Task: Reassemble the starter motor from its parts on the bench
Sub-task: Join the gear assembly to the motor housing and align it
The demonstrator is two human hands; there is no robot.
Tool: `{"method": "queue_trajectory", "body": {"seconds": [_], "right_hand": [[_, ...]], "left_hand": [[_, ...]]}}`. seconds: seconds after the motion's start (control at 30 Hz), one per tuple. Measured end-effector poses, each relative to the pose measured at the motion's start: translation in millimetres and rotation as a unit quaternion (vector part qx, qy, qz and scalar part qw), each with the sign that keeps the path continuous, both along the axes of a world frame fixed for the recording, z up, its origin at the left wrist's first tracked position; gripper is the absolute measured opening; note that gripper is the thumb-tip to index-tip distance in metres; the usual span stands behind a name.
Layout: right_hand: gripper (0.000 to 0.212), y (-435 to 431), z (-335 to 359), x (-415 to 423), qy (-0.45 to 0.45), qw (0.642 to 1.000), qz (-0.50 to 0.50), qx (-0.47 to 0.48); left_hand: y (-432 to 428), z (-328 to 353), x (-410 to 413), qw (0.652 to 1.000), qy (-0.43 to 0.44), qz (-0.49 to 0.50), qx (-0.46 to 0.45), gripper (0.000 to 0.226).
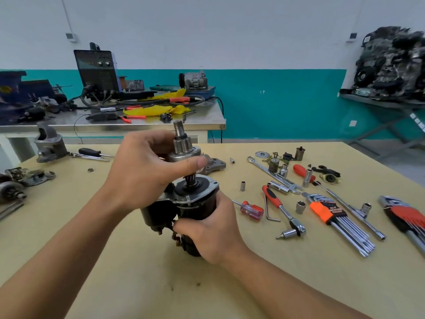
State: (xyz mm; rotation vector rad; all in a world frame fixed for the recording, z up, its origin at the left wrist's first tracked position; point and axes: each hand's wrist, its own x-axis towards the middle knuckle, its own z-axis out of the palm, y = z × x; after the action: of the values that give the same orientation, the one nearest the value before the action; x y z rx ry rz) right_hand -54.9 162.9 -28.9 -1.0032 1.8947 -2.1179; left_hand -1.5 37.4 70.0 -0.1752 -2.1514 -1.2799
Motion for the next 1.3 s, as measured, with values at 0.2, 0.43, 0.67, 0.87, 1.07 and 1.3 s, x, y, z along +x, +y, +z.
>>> {"method": "queue_trajectory", "body": {"seconds": [0.2,0.43,0.67,0.87,1.07,1.3], "right_hand": [[0.045,6,2,-6,0.005,1.000,0.022,0.008],[0.042,1,-1,-2,-0.009,1.000,-0.017,0.010],[0.042,-2,-1,2,-0.012,0.999,-0.047,0.007],[0.044,3,1,2,-0.014,0.998,-0.059,-0.013],[0.052,-4,-5,8,0.002,0.995,-0.101,0.022],[0.048,4,3,1,0.004,0.997,-0.066,0.026]], "left_hand": [[-31,2,-13,0.978,-0.074,-0.190,0.035,0.059],[-14,-1,-11,0.995,-0.020,-0.094,0.019,0.037],[-3,1,-10,0.984,-0.041,0.132,-0.117,0.057],[-24,-19,3,0.965,-0.223,-0.056,-0.125,0.049],[-24,-29,4,0.981,-0.167,-0.050,-0.081,0.035],[-25,-33,1,0.984,-0.143,-0.056,-0.087,0.036]]}}
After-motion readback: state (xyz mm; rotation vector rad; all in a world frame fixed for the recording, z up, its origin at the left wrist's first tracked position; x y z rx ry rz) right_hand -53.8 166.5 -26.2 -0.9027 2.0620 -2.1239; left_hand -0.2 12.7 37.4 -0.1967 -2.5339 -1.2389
